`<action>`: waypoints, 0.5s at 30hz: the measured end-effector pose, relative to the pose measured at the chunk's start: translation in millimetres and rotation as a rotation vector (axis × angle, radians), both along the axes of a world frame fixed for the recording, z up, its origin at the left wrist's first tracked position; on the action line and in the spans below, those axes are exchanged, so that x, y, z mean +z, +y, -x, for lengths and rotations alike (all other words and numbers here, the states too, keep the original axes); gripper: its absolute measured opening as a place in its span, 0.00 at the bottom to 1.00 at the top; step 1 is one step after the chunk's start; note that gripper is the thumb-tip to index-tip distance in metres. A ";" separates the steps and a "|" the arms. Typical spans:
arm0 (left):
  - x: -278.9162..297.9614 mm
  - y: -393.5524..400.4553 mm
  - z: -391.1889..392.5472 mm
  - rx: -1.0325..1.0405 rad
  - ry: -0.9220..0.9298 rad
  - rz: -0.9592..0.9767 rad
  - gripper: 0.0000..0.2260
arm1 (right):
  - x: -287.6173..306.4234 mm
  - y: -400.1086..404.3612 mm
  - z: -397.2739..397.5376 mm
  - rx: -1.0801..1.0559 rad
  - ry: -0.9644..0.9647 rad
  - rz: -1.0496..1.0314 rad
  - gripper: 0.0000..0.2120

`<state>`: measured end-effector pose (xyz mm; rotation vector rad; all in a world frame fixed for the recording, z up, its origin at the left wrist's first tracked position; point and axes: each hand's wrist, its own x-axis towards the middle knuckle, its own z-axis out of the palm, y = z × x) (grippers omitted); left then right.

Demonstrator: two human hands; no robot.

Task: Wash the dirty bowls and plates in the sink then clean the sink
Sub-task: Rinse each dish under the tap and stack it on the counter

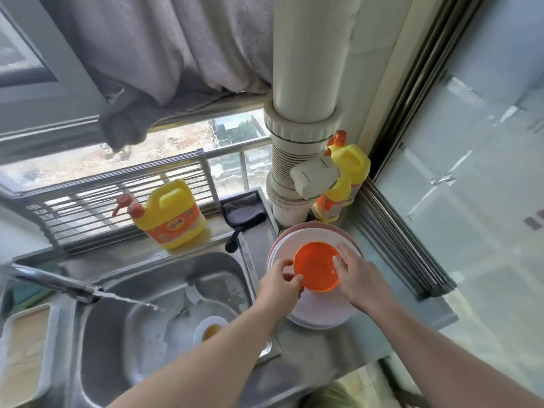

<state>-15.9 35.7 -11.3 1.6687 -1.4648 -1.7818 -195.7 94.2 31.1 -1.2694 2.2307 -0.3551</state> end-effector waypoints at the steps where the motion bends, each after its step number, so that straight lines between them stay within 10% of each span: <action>1: -1.1 0.9 -3.5 0.052 0.050 -0.024 0.15 | 5.0 -1.8 -0.5 -0.007 0.008 0.021 0.20; 9: -44.1 -13.8 -99.4 0.425 0.038 -0.041 0.07 | 21.8 -51.1 -99.2 0.316 -0.190 0.337 0.15; 15: -139.0 -16.9 -208.0 0.312 -0.365 -0.180 0.09 | -95.4 -86.2 -227.8 0.549 -0.292 -0.122 0.18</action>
